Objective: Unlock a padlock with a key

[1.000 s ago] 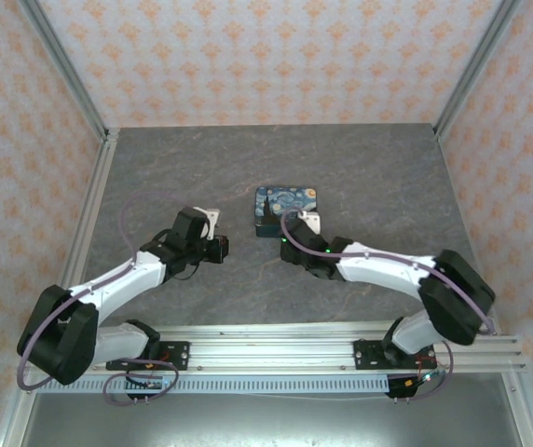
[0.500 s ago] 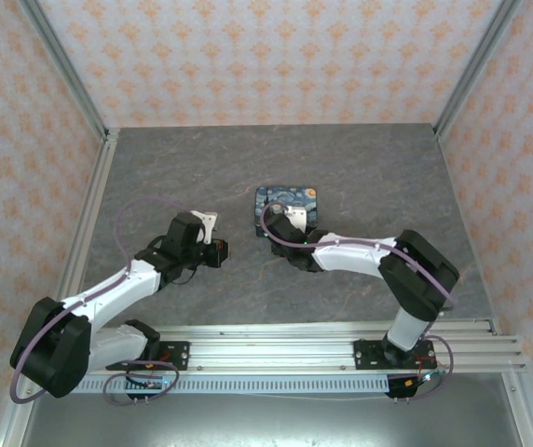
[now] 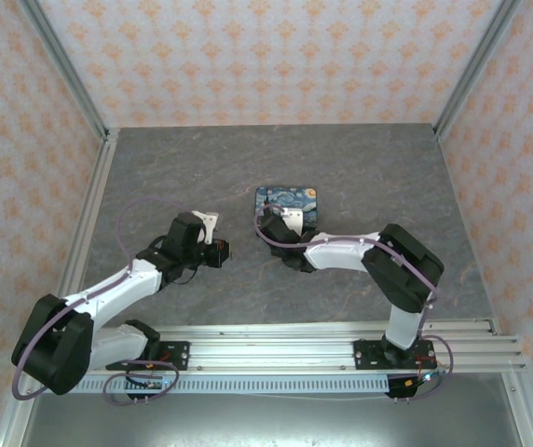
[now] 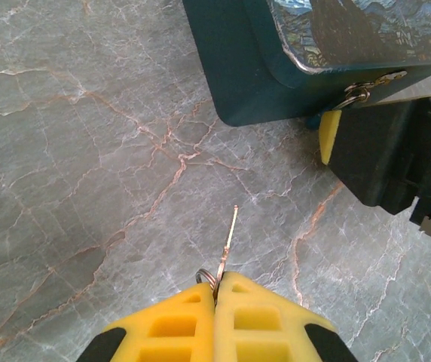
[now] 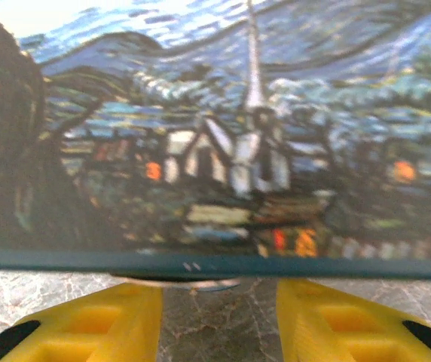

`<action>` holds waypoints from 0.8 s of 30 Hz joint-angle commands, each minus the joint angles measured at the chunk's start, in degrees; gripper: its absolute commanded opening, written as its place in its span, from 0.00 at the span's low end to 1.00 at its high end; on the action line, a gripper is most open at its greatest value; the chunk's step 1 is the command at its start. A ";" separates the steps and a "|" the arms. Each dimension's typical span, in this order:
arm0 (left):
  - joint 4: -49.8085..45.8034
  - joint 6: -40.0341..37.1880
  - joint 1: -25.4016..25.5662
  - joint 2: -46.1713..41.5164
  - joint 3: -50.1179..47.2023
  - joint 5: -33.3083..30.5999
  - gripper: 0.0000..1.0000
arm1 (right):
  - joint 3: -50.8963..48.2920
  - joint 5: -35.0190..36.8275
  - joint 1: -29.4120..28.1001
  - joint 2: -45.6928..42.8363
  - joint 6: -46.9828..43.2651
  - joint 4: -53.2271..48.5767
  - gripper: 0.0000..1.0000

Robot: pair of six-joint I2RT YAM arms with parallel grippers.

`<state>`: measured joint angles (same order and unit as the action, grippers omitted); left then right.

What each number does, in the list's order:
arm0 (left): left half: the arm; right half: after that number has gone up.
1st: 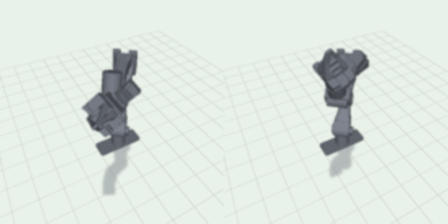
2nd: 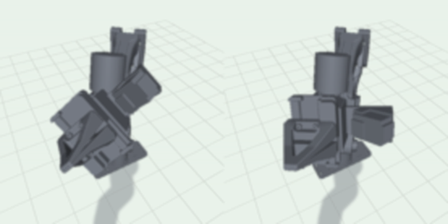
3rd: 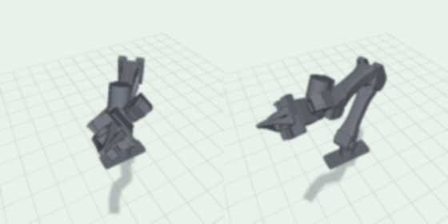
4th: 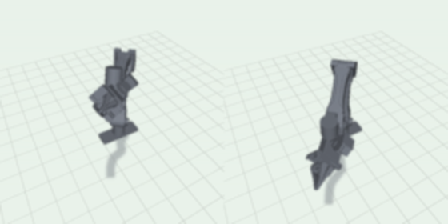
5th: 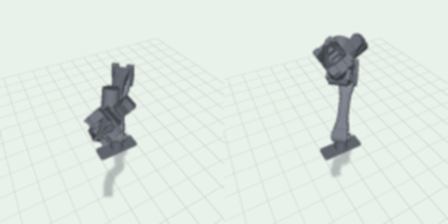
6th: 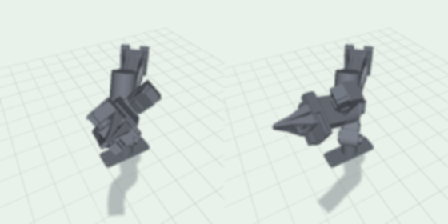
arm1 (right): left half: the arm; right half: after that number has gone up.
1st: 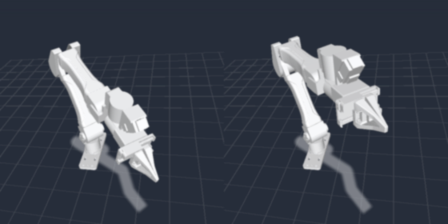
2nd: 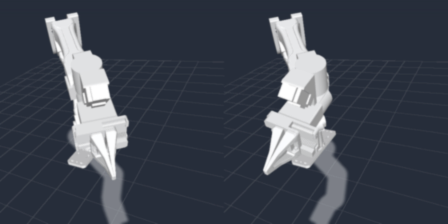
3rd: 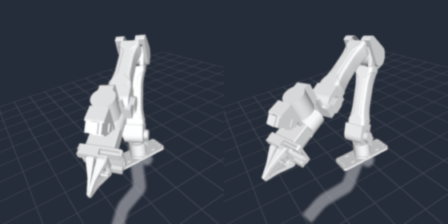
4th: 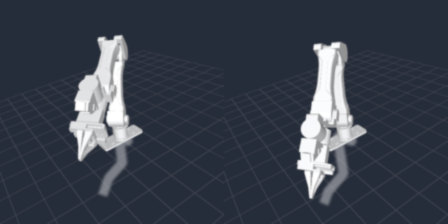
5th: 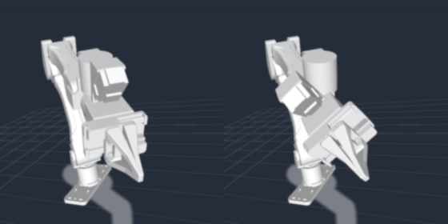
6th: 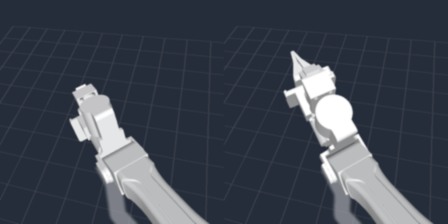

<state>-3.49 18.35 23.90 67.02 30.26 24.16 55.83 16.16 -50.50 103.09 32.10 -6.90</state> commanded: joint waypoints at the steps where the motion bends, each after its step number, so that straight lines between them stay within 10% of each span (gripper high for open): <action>1: 2.11 -1.04 0.36 0.64 -0.80 0.71 0.00 | 2.32 2.29 -0.39 1.64 -1.06 0.33 0.44; 24: 5.84 -4.47 0.61 0.56 -3.05 8.47 0.00 | 6.05 0.48 0.32 -0.90 -1.75 -5.66 0.07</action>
<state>-0.56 16.05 24.01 67.92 27.99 29.06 59.66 16.47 -50.43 105.23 31.42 -9.56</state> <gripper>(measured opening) 0.048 0.183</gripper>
